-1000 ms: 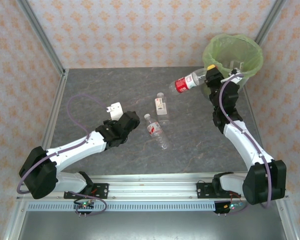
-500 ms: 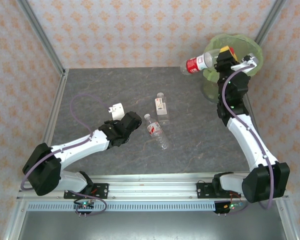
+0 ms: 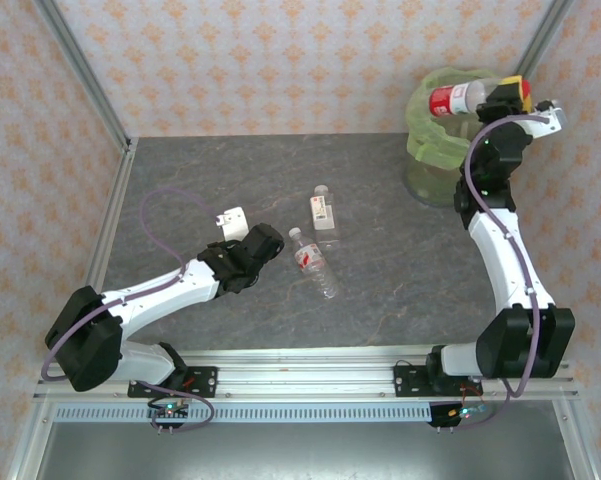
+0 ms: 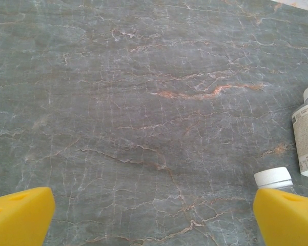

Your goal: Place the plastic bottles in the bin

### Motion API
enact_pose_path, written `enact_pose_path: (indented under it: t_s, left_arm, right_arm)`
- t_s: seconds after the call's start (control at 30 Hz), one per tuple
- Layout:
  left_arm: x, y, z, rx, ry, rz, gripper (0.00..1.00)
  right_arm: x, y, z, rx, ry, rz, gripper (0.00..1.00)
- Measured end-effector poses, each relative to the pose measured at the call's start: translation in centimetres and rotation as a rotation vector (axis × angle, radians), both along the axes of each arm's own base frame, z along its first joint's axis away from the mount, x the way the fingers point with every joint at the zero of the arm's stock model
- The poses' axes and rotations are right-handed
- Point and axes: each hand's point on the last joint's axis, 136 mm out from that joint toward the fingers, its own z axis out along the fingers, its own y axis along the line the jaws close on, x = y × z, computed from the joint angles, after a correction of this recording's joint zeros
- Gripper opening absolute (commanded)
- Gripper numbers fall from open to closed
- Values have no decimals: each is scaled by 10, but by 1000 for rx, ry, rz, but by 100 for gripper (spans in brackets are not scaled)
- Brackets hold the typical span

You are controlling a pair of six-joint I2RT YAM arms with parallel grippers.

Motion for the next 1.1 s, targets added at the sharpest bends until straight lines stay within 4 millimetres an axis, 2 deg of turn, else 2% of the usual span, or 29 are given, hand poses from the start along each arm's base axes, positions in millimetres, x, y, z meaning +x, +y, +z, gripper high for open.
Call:
enact_pose_path:
  t_s: [0.2,0.3,0.6,1.1]
  left_arm:
    - [0,1,1,2,-6,9,100]
    - [0,1,1,2,-6,9,100]
    - [-1,3,-1,11,4,10,100]
    - [-2,4,-2,5,7,20,100]
  right_arm:
    - [-13,-53,-6,102,-100,-139,0]
    - [-10,-66,-15,121,-106,-179,0]
    - [25,-73,-63,23,110,-236,0]
    - [40,-56,-73,-334,417,-244,1]
